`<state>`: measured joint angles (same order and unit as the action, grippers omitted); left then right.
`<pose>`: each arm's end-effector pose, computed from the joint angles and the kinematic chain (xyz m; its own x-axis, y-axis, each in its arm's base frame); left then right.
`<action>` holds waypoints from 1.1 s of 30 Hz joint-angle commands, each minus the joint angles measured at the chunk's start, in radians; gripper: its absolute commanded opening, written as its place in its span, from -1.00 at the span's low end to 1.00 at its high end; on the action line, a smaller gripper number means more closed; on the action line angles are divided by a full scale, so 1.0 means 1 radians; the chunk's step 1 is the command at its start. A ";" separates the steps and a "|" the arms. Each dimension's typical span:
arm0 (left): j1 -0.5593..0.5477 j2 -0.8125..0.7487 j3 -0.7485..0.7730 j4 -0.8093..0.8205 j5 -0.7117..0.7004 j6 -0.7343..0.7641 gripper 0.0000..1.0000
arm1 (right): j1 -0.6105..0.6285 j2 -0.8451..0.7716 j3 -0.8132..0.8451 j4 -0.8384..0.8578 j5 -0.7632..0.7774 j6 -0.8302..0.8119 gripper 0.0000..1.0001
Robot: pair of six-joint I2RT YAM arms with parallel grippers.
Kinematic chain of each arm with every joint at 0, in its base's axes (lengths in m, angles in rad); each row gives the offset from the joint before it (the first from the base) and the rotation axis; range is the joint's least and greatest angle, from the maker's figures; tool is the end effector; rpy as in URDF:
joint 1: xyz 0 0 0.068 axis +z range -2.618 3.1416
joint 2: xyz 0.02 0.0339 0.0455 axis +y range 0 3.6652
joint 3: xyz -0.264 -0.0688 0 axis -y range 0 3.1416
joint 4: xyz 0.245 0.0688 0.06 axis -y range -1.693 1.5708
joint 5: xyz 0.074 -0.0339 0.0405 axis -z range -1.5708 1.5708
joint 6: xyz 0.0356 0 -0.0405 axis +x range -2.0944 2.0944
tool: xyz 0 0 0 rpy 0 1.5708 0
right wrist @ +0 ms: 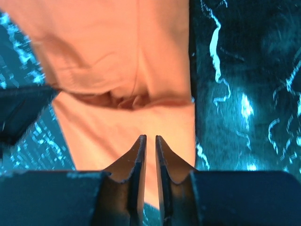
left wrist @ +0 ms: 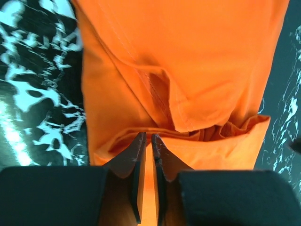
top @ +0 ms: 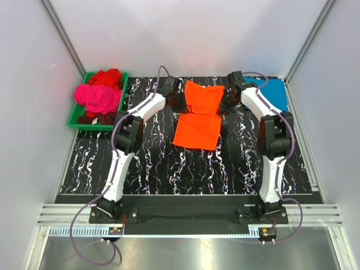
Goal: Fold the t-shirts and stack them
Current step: Fold the tshirt
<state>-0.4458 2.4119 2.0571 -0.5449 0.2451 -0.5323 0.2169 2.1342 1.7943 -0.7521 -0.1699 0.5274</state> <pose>0.4789 -0.2384 0.1756 -0.8902 -0.1203 -0.4394 0.1191 0.8695 -0.4793 0.4501 0.1054 0.2148 -0.8940 0.3109 -0.3226 0.1872 0.9134 0.3615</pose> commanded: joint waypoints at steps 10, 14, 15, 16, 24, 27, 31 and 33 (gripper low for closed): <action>0.064 -0.246 -0.060 -0.081 -0.007 0.081 -0.53 | 0.006 -0.244 -0.288 0.053 -0.294 -0.086 -0.37; 0.061 -0.401 -0.300 -0.043 0.077 0.091 -0.53 | 0.009 -0.306 -0.453 0.127 -0.483 -0.101 -0.45; 0.053 -0.455 -0.398 -0.026 0.121 0.088 -0.53 | 0.009 -0.315 -0.479 0.146 -0.525 -0.102 -0.45; 0.048 -0.477 -0.455 0.020 0.144 0.080 -0.53 | 0.016 -0.325 -0.501 0.158 -0.569 -0.101 -0.44; 0.001 -0.557 -0.824 0.247 0.243 0.006 -0.53 | 0.015 -0.286 -0.676 0.212 -0.494 -0.124 -0.40; -0.002 -0.539 -0.871 0.228 0.192 0.002 -0.55 | 0.010 -0.277 -0.725 0.238 -0.467 -0.125 -0.40; 0.001 -0.548 -0.920 0.197 0.134 -0.014 -0.56 | 0.010 -0.292 -0.747 0.241 -0.434 -0.126 -0.40; 0.001 -0.571 -0.928 0.189 0.143 -0.018 -0.56 | 0.010 -0.304 -0.742 0.223 -0.425 -0.130 -0.40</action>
<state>-0.4503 1.8877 1.1358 -0.3935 0.4168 -0.5350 0.2272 1.8549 1.0451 -0.5468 -0.6201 0.4210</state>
